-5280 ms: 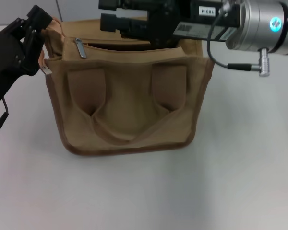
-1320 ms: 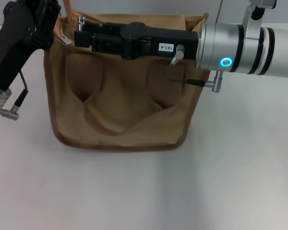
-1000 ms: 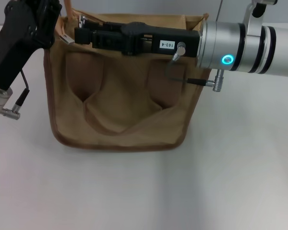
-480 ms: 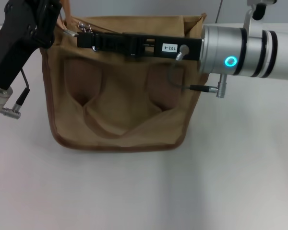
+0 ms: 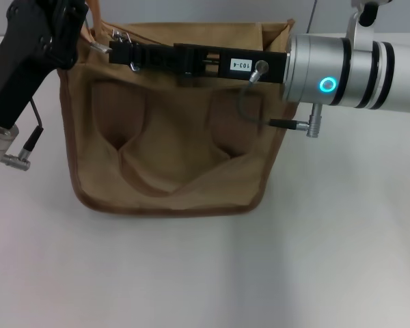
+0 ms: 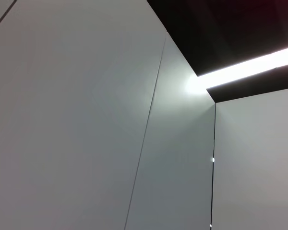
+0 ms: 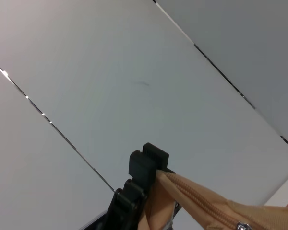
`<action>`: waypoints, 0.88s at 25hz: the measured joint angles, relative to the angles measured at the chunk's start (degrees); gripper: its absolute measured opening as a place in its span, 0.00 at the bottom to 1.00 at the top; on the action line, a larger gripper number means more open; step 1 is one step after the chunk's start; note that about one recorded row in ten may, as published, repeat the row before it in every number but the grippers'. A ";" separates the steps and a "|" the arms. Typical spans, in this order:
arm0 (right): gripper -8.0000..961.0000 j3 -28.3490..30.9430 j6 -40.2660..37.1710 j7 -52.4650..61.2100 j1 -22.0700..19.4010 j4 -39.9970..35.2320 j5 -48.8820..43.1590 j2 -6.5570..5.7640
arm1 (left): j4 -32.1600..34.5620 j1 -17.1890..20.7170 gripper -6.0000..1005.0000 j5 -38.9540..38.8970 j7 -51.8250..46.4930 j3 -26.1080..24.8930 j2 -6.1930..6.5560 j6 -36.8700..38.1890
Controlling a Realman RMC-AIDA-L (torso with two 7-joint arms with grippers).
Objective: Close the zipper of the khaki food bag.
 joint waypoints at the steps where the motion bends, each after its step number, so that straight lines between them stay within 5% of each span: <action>1: 0.51 0.00 0.00 0.00 0.00 0.00 0.00 0.00 | 0.00 0.00 0.08 0.00 0.00 0.00 0.00 0.00; 12: 0.43 0.56 0.69 -0.13 -0.69 0.55 0.01 0.31 | -0.32 0.10 0.08 0.00 0.05 0.12 0.00 0.09; 22: 0.07 0.69 1.39 -0.37 -0.53 0.76 0.08 0.24 | -0.33 0.33 0.08 0.00 0.05 0.02 0.00 0.25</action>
